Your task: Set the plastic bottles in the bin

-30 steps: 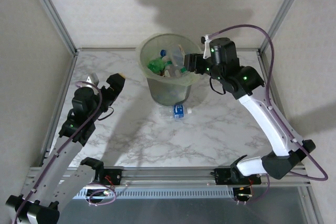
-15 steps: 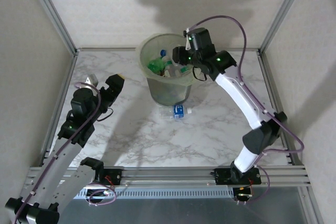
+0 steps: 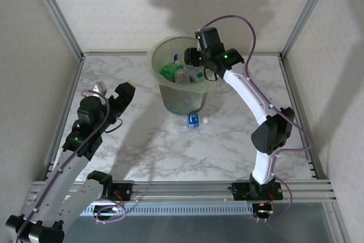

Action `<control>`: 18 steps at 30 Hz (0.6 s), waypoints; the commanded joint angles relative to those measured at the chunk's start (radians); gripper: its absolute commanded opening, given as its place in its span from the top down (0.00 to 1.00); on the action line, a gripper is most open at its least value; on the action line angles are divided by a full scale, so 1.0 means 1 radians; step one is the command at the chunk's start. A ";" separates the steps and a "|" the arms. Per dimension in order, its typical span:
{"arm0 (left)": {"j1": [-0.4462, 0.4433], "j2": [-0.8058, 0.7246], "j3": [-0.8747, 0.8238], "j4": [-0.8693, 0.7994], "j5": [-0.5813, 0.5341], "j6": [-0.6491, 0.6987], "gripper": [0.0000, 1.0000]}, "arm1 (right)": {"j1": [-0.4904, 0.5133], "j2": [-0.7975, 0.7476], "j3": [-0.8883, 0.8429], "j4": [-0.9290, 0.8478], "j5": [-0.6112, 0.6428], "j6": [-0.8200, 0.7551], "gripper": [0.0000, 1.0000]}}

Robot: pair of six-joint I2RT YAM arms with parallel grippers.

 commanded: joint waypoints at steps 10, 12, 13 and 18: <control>0.011 0.000 -0.108 0.071 0.058 -0.116 0.11 | 0.038 -0.597 -0.582 0.061 0.046 0.086 0.36; 0.009 0.003 -0.155 0.108 0.084 -0.163 0.13 | 0.034 -0.692 -0.727 0.099 0.002 0.129 0.38; 0.009 0.004 -0.178 0.130 0.097 -0.187 0.14 | 0.029 -0.722 -0.794 0.122 -0.030 0.149 0.38; 0.006 0.013 -0.271 0.195 0.131 -0.272 0.18 | -0.054 -0.778 -1.141 0.367 -0.279 0.236 0.46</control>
